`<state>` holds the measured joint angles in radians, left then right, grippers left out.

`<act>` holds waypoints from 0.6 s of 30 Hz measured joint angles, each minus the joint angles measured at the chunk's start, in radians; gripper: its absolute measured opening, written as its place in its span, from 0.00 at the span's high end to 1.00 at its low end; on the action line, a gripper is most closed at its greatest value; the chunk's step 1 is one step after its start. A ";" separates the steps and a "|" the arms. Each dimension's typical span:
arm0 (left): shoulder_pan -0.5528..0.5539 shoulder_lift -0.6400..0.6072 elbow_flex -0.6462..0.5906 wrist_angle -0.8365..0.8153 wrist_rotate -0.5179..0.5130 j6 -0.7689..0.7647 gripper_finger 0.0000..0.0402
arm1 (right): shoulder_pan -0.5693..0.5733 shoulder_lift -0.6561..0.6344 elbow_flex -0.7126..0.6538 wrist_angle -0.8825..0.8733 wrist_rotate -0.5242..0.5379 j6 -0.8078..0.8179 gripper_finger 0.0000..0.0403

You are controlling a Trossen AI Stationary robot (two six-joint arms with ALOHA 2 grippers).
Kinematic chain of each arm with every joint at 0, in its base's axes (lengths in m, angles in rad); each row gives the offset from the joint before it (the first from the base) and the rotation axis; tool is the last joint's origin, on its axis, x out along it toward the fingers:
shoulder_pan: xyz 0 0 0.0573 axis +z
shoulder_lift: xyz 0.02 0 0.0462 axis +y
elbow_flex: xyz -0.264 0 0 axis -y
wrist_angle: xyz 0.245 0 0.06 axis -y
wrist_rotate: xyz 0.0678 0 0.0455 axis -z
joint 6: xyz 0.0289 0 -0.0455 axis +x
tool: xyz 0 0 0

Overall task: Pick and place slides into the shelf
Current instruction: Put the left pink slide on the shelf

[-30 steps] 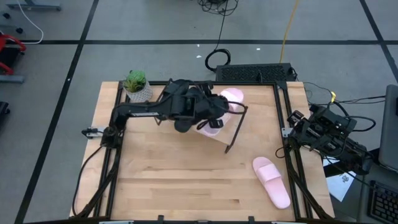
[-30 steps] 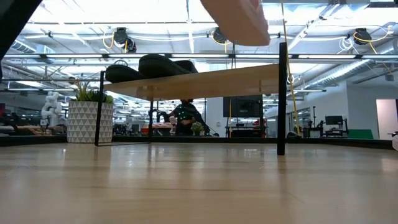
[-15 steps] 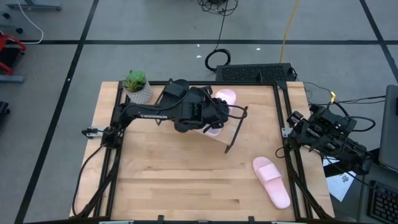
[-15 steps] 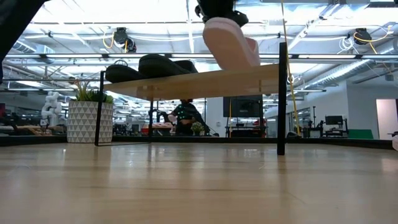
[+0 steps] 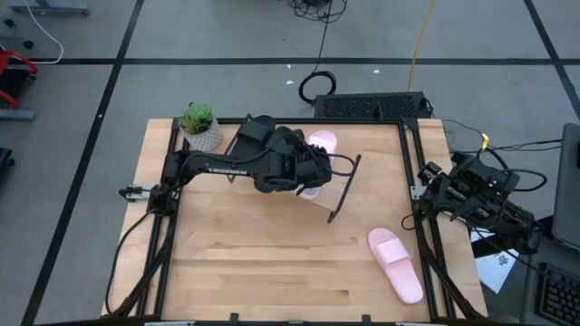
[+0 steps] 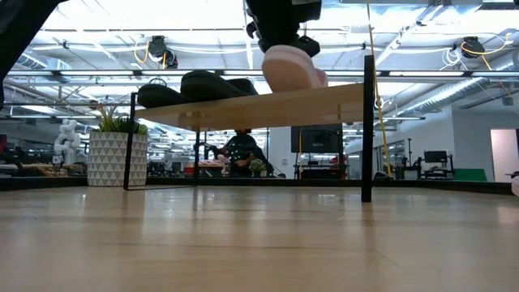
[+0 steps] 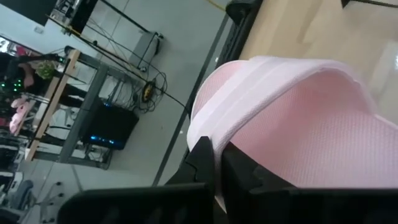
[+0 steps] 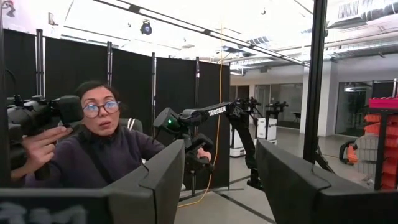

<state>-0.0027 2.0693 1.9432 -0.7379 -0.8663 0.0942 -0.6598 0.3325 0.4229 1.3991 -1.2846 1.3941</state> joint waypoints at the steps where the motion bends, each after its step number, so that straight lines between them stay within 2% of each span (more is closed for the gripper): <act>1: -0.001 0.000 -0.005 0.012 0.001 0.002 1.00 | 0.000 0.000 0.000 0.000 0.000 0.000 0.54; 18: -0.012 -0.046 -0.025 -0.007 0.028 -0.001 1.00 | 0.000 0.000 0.000 0.000 0.000 0.008 0.54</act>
<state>-0.0148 2.0237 1.9179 -0.7447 -0.8379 0.0933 -0.6597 0.3325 0.4229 1.3987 -1.2842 1.4021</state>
